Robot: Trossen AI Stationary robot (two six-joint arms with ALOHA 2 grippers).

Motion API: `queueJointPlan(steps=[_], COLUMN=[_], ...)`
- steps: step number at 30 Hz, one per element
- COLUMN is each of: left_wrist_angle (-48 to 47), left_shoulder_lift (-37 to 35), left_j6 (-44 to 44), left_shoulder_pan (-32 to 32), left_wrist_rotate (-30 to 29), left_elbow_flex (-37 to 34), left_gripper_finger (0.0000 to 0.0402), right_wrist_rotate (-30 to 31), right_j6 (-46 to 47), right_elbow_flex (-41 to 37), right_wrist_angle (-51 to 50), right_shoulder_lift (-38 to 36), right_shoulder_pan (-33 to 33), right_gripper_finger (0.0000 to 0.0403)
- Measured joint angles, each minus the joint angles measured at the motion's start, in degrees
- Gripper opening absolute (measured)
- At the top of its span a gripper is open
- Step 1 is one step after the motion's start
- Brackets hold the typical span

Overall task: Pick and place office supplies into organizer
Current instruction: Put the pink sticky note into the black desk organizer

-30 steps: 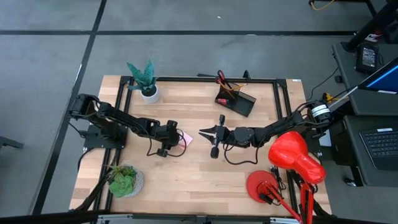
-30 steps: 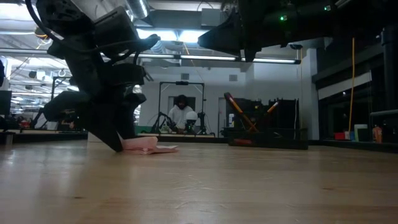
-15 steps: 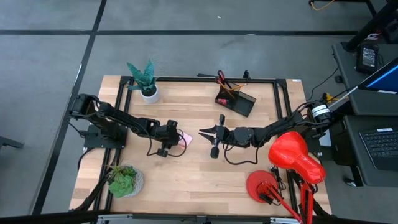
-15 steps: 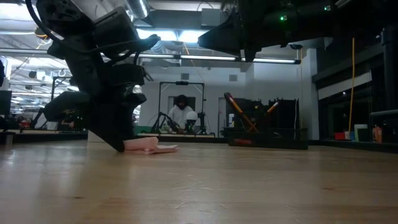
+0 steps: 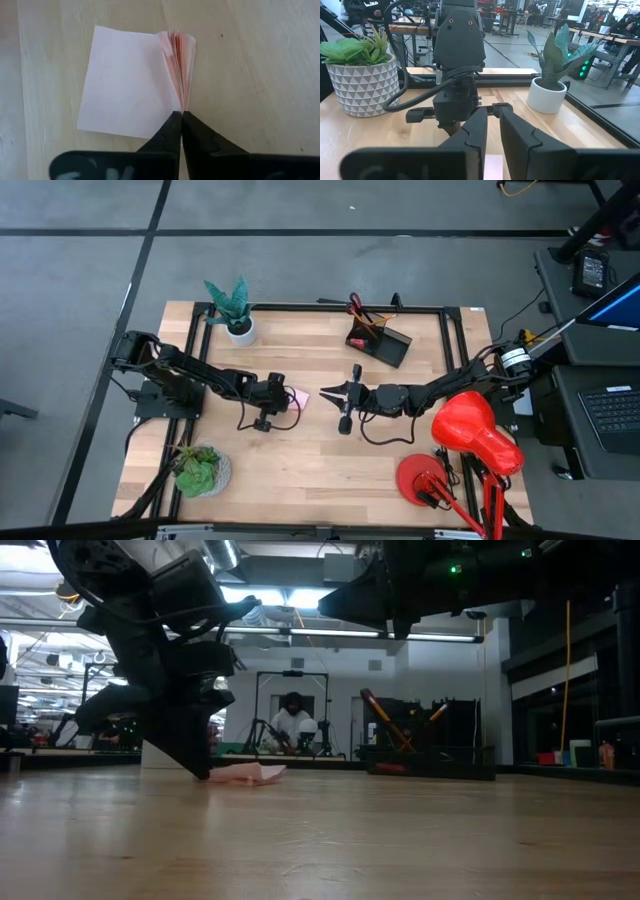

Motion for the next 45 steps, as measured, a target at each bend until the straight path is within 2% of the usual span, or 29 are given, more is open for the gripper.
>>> queueJointPlan(steps=[9,18,26,33,37,42,45], left_wrist_angle=[-0.33,-0.06,-0.26,1.45,0.81,0.43,0.47], left_shoulder_lift=[-1.32,-9.67,-14.13,-14.13,-14.11,-14.11,-14.11], left_j6=[-0.17,0.21,1.83,2.32,4.20,5.15,7.16], left_shoulder_pan=[-0.04,-0.05,-2.82,-3.91,-3.91,-3.87,-3.87], left_wrist_rotate=[-0.01,-1.92,-9.57,-11.41,-11.40,-11.47,-11.56], left_elbow_flex=[-0.10,-0.11,-0.11,-0.10,0.88,3.51,4.58], left_gripper_finger=[0.0002,0.0002,0.0002,0.0002,0.0002,0.0002,0.0002], right_wrist_rotate=[0.00,0.00,0.00,-0.30,-2.81,-3.03,-3.04], right_j6=[0.00,0.00,0.27,-1.31,-3.07,-2.85,-0.73], right_elbow_flex=[0.00,0.00,0.00,0.14,4.03,13.40,17.74], right_wrist_angle=[0.00,0.00,0.02,-0.35,-7.16,-28.77,-35.79], right_shoulder_lift=[0.00,0.00,0.00,0.00,0.02,0.14,0.40], right_shoulder_pan=[0.00,0.00,0.00,0.08,0.13,0.14,0.00], right_gripper_finger=[0.0055,0.0055,0.0055,0.0056,0.0056,0.0075,0.0100])
